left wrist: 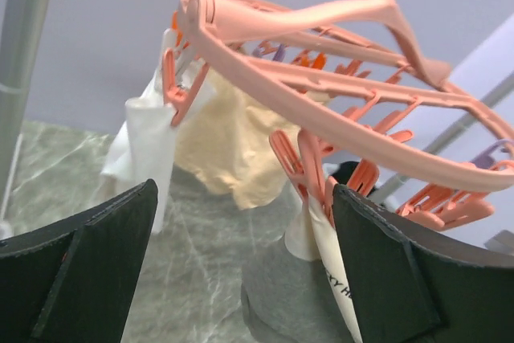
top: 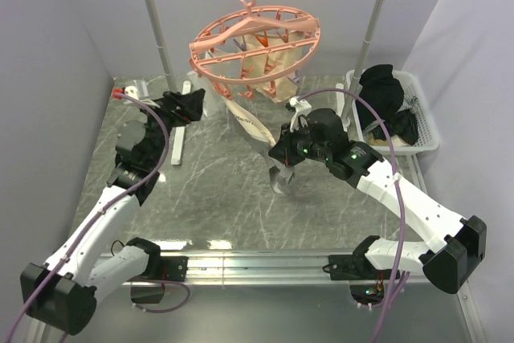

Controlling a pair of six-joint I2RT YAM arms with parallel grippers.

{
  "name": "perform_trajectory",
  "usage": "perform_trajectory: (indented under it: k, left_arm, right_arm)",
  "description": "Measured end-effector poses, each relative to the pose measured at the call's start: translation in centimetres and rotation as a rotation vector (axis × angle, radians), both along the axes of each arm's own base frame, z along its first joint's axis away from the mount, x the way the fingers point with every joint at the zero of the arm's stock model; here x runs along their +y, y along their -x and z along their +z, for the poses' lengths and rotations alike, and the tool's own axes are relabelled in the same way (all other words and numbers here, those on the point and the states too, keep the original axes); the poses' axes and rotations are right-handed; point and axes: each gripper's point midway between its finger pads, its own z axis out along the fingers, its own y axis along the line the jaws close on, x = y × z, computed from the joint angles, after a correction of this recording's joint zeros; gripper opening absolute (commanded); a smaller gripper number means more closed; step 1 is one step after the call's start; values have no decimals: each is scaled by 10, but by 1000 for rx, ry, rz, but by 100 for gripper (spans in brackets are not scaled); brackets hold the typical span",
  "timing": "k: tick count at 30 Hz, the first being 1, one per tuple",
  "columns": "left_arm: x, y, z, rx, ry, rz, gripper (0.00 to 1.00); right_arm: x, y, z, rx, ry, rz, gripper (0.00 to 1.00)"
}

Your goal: Remove the underwear clipped to the hanger

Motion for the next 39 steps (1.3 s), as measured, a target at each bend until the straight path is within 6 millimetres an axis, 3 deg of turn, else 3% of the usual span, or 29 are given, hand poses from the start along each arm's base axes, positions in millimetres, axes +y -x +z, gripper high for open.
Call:
perform_trajectory:
  k: [6,15,32,39]
  left_arm:
    - [4,-10,-8,-3,102,-161,89]
    - [-35,-6,-19,44,178,-423,86]
    - [-36,-25,-15,51,264,-437,75]
    - [-30,-24,2,-7,306,-439,70]
  right_arm:
    - [0,2,3,-7,-7,13,0]
    - [1,3,4,-5,-12,22,0]
    - [2,5,4,-3,-17,36,0]
    - [2,5,4,-3,-16,38,0]
